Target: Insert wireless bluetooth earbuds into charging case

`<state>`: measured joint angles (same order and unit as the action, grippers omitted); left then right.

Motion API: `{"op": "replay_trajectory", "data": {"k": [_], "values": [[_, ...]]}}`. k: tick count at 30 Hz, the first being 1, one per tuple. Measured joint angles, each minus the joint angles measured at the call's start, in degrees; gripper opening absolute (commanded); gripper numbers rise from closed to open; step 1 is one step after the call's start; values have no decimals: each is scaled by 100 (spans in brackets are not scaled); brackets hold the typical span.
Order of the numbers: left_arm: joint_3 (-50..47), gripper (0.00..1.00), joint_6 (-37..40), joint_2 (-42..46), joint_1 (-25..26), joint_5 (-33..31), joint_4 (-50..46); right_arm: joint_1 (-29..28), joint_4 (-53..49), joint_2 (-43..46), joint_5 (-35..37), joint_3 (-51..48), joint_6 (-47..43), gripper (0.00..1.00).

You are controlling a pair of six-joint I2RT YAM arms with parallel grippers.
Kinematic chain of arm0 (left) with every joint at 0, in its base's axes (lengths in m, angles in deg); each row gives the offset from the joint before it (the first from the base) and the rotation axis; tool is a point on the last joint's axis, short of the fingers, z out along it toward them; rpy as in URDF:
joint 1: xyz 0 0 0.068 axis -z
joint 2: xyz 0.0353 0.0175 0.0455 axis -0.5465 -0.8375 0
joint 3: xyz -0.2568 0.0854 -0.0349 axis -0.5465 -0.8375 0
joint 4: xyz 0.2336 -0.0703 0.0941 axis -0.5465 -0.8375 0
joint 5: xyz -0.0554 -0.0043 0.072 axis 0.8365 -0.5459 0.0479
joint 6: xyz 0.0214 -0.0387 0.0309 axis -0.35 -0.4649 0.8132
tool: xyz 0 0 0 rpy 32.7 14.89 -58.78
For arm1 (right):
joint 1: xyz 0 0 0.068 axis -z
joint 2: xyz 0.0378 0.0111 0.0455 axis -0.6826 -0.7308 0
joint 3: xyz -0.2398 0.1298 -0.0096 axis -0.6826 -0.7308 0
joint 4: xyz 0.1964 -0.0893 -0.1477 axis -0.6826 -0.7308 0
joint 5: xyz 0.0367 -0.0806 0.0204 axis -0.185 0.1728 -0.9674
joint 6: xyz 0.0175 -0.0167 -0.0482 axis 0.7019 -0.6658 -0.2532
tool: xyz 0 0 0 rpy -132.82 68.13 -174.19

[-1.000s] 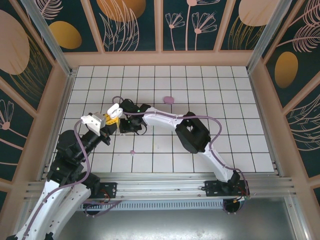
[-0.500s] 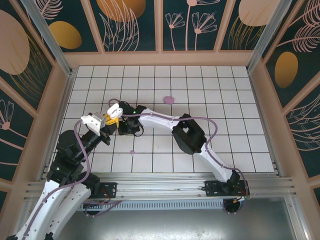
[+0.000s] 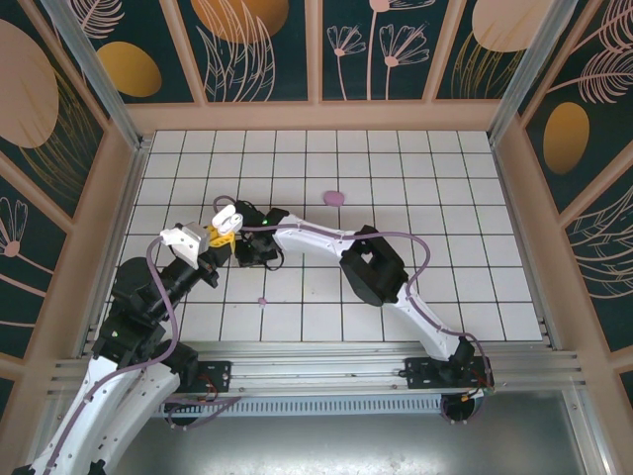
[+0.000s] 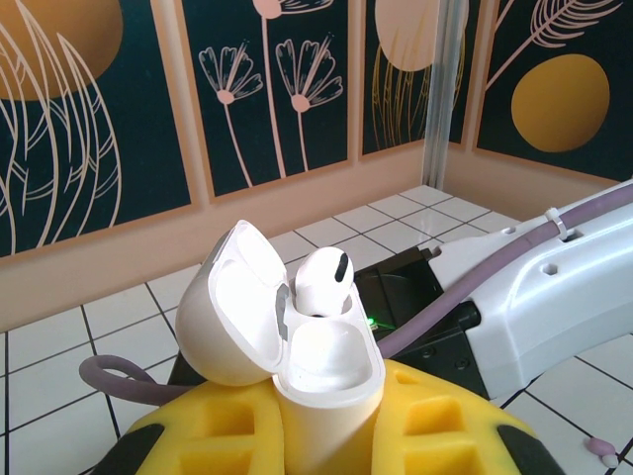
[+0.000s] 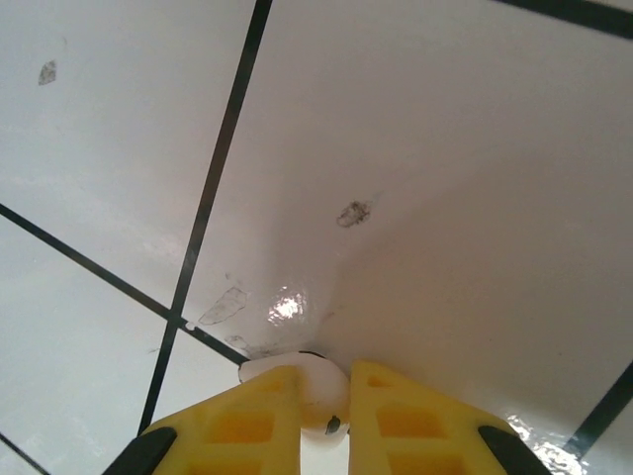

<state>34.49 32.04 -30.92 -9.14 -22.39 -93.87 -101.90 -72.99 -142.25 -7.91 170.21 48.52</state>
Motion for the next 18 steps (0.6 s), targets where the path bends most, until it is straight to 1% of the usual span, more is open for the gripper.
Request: {"op": "replay_trajectory", "data": {"k": [4, 7, 13, 18], "values": [[-24, 0, 39, -2, 0, 138, 24, 55, -4, 286, 212, -415, -175, 11], [-111, 0, 42, -39, 0, 306, 114, 223, -15, 715, 404, -1060, -306, 10], [-227, 0, 33, -433, 0, 756, 433, 846, 39, 1792, 787, -2538, -468, 9], [-278, 0, 13, -774, 0, 1119, 850, 1180, 109, 2417, 1023, -3279, -544, 9]]}}
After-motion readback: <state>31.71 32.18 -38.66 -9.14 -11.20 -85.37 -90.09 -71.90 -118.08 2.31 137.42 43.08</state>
